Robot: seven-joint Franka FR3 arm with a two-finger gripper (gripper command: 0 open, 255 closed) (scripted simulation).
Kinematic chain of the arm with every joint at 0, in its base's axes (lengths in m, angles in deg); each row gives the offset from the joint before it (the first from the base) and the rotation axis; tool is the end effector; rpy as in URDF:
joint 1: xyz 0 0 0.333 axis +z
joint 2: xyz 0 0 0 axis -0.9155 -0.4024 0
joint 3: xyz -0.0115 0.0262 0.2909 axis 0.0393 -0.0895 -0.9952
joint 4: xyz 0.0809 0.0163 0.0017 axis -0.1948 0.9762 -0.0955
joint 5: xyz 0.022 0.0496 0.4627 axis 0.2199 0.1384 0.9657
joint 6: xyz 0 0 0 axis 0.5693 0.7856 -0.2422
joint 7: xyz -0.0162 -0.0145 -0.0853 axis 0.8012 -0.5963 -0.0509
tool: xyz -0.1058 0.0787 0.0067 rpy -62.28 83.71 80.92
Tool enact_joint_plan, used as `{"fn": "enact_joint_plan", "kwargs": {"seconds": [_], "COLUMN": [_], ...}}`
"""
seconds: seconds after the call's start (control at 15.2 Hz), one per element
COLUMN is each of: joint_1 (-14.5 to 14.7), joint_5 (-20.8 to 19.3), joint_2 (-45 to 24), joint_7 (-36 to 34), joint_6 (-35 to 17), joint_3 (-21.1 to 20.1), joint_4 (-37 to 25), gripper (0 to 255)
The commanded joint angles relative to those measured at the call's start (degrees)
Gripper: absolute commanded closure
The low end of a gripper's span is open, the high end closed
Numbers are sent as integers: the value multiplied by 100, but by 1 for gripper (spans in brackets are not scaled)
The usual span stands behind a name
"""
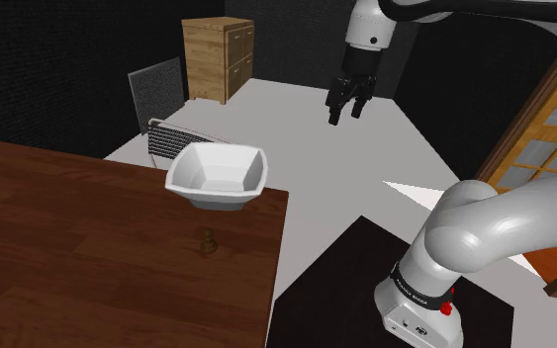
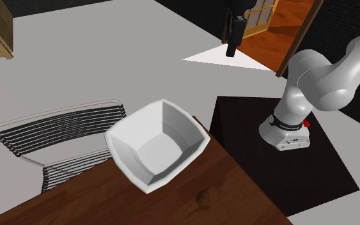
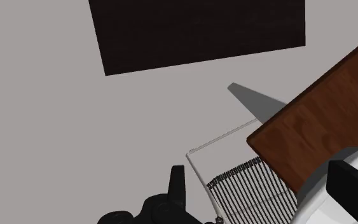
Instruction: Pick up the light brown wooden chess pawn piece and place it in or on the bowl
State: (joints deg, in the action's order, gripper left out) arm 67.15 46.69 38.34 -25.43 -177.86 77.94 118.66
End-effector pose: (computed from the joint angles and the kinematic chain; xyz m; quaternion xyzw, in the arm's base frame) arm 0.4041 0.0024 0.5521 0.9990 -0.0452 0.0040 0.0025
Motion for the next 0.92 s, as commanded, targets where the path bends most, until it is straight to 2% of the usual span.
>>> {"fn": "enact_joint_plan", "kwargs": {"seconds": [0.0, 0.46, 0.86], "joint_1": [0, 270, 481], "joint_5": [0, 583, 1005], "joint_2": [0, -175, -661], "joint_7": [0, -993, -1832], "joint_6": [0, -708, -1404], "joint_3": [0, -818, -1548], "joint_4": [0, 467, 578], "gripper": [0, 0, 0]}}
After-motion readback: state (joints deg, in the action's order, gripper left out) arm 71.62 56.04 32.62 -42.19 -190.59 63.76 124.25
